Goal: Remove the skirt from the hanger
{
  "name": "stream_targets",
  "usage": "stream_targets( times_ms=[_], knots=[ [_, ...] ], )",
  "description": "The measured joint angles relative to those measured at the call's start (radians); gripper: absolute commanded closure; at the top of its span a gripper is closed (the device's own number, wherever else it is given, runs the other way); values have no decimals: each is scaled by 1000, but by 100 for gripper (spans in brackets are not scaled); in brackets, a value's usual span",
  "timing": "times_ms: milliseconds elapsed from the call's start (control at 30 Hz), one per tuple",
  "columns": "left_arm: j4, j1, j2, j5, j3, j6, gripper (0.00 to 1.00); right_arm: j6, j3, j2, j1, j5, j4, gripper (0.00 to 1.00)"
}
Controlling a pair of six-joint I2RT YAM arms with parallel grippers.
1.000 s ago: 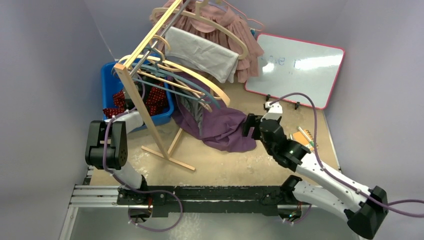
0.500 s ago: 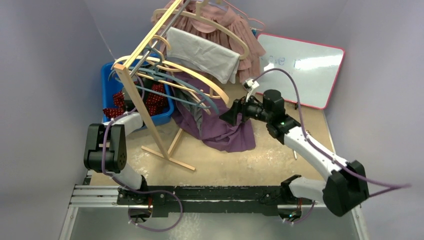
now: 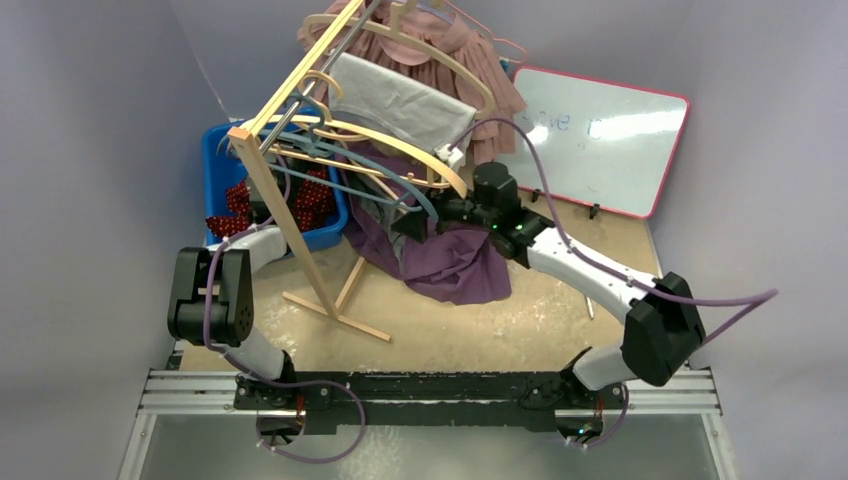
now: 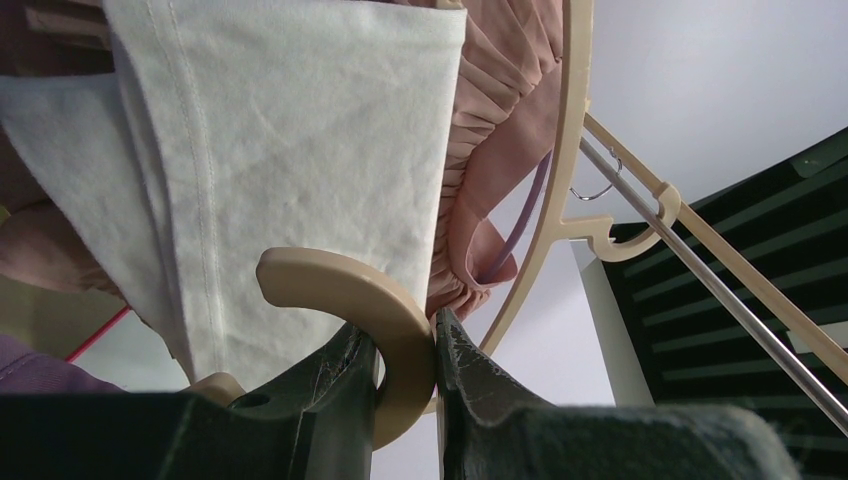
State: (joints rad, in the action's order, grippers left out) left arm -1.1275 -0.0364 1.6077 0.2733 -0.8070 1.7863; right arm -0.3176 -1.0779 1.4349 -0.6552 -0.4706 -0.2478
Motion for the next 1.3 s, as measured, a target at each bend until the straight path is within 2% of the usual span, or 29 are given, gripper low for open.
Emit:
stream_targets(
  times_ms=[200, 300, 433, 533, 667, 967, 1133, 1300],
  knots=[
    [22, -5, -10, 6, 0, -18, 100, -30, -8, 74, -47, 108, -4, 40],
    [36, -10, -17, 15, 0, -26, 100, -32, -17, 98, -39, 145, -2, 60],
    [67, -12, -28, 25, 0, -38, 99, -20, -50, 102, -36, 168, 2, 100],
    [109, -10, -58, 28, 0, -58, 84, -7, -59, 94, -36, 196, 23, 100],
    [174, -14, -98, 42, 0, -101, 75, -6, -31, 66, -31, 208, 21, 100],
    [226, -17, -144, 63, 5, -187, 27, 8, 70, -70, -24, 272, 34, 100],
    [311, -16, -167, 70, 9, -271, 18, 53, 110, -206, -26, 322, 132, 100],
    [514, -16, -225, 74, 4, -461, 14, 108, 192, -394, -25, 371, 225, 100]
  ],
)
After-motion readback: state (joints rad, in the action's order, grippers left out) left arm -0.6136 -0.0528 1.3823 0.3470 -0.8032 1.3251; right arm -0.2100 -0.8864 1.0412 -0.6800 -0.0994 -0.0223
